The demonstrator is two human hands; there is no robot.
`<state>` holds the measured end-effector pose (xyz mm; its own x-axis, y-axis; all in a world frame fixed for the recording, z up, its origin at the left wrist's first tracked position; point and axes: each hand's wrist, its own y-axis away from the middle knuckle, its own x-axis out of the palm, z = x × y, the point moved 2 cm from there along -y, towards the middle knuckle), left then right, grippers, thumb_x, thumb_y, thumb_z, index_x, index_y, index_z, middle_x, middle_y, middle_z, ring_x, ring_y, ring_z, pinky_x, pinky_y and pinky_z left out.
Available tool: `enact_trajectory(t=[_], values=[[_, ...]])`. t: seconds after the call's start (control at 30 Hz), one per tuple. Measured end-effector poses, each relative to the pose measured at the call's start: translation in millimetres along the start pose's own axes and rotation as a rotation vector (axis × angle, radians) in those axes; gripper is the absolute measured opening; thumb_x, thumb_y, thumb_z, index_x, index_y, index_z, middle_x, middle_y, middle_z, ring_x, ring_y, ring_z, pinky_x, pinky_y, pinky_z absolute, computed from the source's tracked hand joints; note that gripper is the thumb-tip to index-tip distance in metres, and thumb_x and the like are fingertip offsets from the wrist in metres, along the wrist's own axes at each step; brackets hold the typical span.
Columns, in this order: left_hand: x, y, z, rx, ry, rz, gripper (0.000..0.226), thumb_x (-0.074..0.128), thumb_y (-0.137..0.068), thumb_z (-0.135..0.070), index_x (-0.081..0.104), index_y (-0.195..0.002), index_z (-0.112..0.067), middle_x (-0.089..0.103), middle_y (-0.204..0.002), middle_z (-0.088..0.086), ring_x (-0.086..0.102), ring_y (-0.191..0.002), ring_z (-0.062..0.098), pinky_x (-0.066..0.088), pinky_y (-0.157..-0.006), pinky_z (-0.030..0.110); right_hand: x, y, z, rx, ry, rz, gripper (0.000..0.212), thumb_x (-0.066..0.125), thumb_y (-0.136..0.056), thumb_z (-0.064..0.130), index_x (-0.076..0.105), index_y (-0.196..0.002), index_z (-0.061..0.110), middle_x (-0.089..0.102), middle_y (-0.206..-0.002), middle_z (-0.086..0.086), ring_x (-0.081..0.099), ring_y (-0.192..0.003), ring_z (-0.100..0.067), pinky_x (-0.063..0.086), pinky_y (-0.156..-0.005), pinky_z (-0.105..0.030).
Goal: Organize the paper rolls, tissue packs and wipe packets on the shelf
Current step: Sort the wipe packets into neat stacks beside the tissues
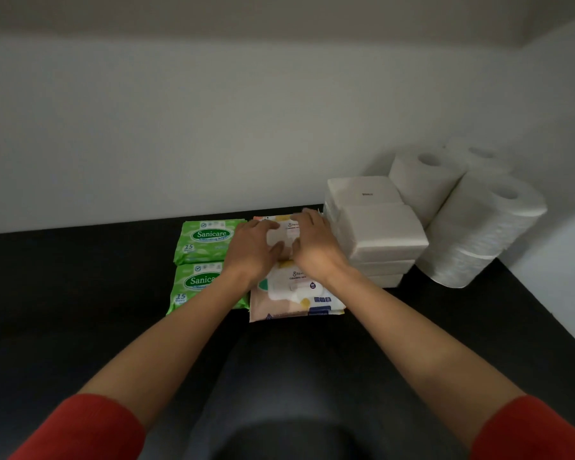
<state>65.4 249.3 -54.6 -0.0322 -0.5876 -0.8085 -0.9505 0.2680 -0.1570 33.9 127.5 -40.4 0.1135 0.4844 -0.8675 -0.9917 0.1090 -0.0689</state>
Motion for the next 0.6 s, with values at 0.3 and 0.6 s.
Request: enact_trajectory(t=[0.3,0.6], values=[[-25.9,24.3,-43.6,0.202,0.100,-0.098,0.037,0.062,-0.085,-0.030,0.062,-0.119,-0.014,0.065,-0.113,0.005,0.056,-0.107,0.023,0.037,-0.080,0.023,-66.8,43.0,20.4,-0.064,0.035,-0.284,0.049,0.051,-0.086,0.003,0.045,-0.134,0.007,0.040,-0.139,-0.013,0.036,-0.129,-0.028,0.033,-0.101,-0.029],[-23.9,68.4,-120.1,0.397,0.333,-0.034,0.032,0.066,-0.082,-0.028,0.062,-0.112,-0.019,0.062,-0.104,-0.006,0.055,-0.090,0.006,0.045,-0.080,0.022,-116.5,124.8,-21.0,0.173,-0.056,-0.551,0.043,0.056,-0.088,0.013,0.048,-0.130,0.012,0.043,-0.134,-0.007,0.039,-0.127,-0.020,0.031,-0.104,-0.026]])
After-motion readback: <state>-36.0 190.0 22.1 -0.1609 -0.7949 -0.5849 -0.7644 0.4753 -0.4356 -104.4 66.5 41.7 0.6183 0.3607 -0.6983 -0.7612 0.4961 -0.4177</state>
